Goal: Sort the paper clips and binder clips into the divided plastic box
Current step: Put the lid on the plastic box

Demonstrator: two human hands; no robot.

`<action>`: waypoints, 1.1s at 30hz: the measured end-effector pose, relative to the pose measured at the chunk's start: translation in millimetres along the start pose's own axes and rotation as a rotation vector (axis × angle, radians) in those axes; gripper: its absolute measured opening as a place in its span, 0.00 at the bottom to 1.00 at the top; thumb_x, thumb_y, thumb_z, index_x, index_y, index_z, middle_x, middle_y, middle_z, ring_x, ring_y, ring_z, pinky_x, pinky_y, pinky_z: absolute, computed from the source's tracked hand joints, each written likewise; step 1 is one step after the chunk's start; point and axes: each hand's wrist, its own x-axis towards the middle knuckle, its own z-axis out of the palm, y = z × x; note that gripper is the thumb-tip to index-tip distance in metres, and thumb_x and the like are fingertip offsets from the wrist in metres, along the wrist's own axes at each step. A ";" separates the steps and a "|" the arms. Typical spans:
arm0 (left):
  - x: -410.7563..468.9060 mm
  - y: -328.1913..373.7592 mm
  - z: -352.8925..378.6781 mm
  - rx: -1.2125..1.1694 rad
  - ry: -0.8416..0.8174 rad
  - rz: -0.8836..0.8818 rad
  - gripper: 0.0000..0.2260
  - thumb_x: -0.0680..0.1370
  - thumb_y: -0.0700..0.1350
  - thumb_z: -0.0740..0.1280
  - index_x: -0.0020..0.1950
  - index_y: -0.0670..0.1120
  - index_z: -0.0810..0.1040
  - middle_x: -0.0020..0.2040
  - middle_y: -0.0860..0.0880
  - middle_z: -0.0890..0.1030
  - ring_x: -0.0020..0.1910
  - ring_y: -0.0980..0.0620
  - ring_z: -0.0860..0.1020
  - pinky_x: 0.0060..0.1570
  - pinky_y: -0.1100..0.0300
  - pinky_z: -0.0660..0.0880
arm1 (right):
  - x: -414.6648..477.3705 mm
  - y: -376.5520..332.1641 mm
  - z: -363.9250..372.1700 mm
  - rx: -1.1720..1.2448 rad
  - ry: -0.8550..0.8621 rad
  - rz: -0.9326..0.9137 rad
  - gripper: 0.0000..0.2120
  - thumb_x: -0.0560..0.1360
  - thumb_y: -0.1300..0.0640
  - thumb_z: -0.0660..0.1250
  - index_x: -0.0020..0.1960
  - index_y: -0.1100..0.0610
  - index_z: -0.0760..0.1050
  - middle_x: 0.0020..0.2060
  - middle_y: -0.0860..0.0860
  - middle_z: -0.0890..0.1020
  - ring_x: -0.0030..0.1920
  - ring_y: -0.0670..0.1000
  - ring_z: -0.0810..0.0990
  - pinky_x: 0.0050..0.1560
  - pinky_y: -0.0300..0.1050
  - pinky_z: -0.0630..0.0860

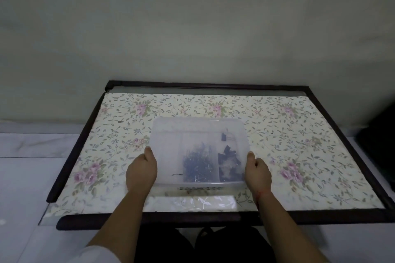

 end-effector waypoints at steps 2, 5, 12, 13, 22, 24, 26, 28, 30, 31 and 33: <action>0.8 -1.2 2.2 -0.010 0.008 -0.016 0.28 0.82 0.54 0.47 0.37 0.37 0.75 0.30 0.49 0.70 0.32 0.50 0.69 0.33 0.58 0.63 | 0.7 0.9 0.1 0.011 -0.009 0.002 0.26 0.79 0.43 0.51 0.45 0.65 0.73 0.38 0.54 0.77 0.42 0.55 0.75 0.45 0.47 0.69; 5.4 -5.2 3.8 -0.008 0.013 -0.004 0.29 0.81 0.54 0.48 0.36 0.34 0.75 0.31 0.45 0.74 0.30 0.51 0.69 0.31 0.60 0.62 | 4.9 -1.2 -6.2 -0.047 -0.068 -0.032 0.20 0.79 0.46 0.51 0.45 0.61 0.70 0.37 0.53 0.76 0.42 0.55 0.74 0.45 0.49 0.69; 35.1 16.5 3.6 0.104 0.039 0.072 0.18 0.79 0.49 0.50 0.47 0.35 0.71 0.36 0.45 0.72 0.42 0.41 0.73 0.43 0.55 0.65 | 54.4 -47.5 5.0 -0.111 -0.089 -0.024 0.26 0.80 0.42 0.48 0.59 0.62 0.71 0.52 0.59 0.77 0.52 0.57 0.75 0.56 0.50 0.69; 42.5 23.1 4.4 0.104 0.025 0.055 0.20 0.80 0.50 0.51 0.52 0.34 0.72 0.42 0.41 0.75 0.46 0.40 0.74 0.46 0.54 0.66 | 62.9 -52.8 8.8 -0.108 -0.093 -0.004 0.29 0.79 0.41 0.48 0.63 0.63 0.70 0.57 0.61 0.76 0.57 0.59 0.75 0.60 0.51 0.68; 71.0 38.7 14.7 -0.209 -0.177 -0.217 0.23 0.80 0.59 0.50 0.33 0.45 0.64 0.35 0.49 0.67 0.36 0.49 0.67 0.51 0.54 0.64 | 95.3 -51.8 22.3 0.061 -0.263 0.158 0.31 0.79 0.40 0.49 0.70 0.62 0.66 0.69 0.58 0.71 0.66 0.58 0.70 0.70 0.54 0.64; 70.7 38.6 13.3 -0.258 -0.175 -0.247 0.21 0.79 0.60 0.52 0.32 0.48 0.63 0.34 0.51 0.66 0.33 0.53 0.65 0.51 0.53 0.65 | 92.2 -54.6 21.4 0.051 -0.262 0.145 0.31 0.79 0.40 0.49 0.70 0.62 0.66 0.69 0.58 0.71 0.66 0.58 0.70 0.70 0.54 0.64; 67.1 38.5 10.2 -0.267 -0.167 -0.245 0.21 0.78 0.60 0.54 0.32 0.48 0.63 0.34 0.51 0.66 0.33 0.53 0.65 0.51 0.53 0.65 | 87.2 -59.1 18.7 -0.014 -0.230 0.111 0.31 0.79 0.40 0.48 0.68 0.63 0.68 0.68 0.59 0.72 0.66 0.59 0.71 0.69 0.55 0.65; 60.3 39.9 3.4 -0.299 -0.184 -0.244 0.22 0.78 0.60 0.55 0.33 0.45 0.67 0.36 0.50 0.68 0.35 0.51 0.67 0.51 0.53 0.64 | 78.7 -60.3 12.6 -0.043 -0.202 0.096 0.31 0.79 0.40 0.49 0.65 0.64 0.70 0.66 0.60 0.73 0.63 0.59 0.72 0.67 0.54 0.67; 51.9 38.2 -5.4 -0.349 -0.204 -0.249 0.21 0.79 0.59 0.56 0.46 0.41 0.74 0.47 0.47 0.72 0.45 0.47 0.70 0.52 0.54 0.63 | 64.7 -55.6 2.4 -0.008 -0.212 0.075 0.27 0.79 0.40 0.51 0.60 0.62 0.72 0.62 0.60 0.75 0.56 0.57 0.74 0.63 0.54 0.69; 45.7 35.1 -9.4 -0.358 -0.199 -0.243 0.19 0.79 0.57 0.56 0.50 0.42 0.74 0.51 0.45 0.72 0.50 0.46 0.71 0.53 0.53 0.64 | 54.5 -50.1 -3.4 0.027 -0.226 0.063 0.25 0.79 0.42 0.51 0.58 0.61 0.73 0.59 0.59 0.76 0.54 0.56 0.74 0.62 0.54 0.70; 24.0 24.2 -13.6 -0.382 -0.163 -0.198 0.14 0.80 0.52 0.56 0.45 0.44 0.74 0.51 0.43 0.74 0.51 0.46 0.71 0.51 0.54 0.66 | 27.5 -32.3 -13.2 0.120 -0.235 0.045 0.20 0.80 0.46 0.52 0.55 0.60 0.74 0.53 0.59 0.78 0.52 0.56 0.75 0.59 0.54 0.72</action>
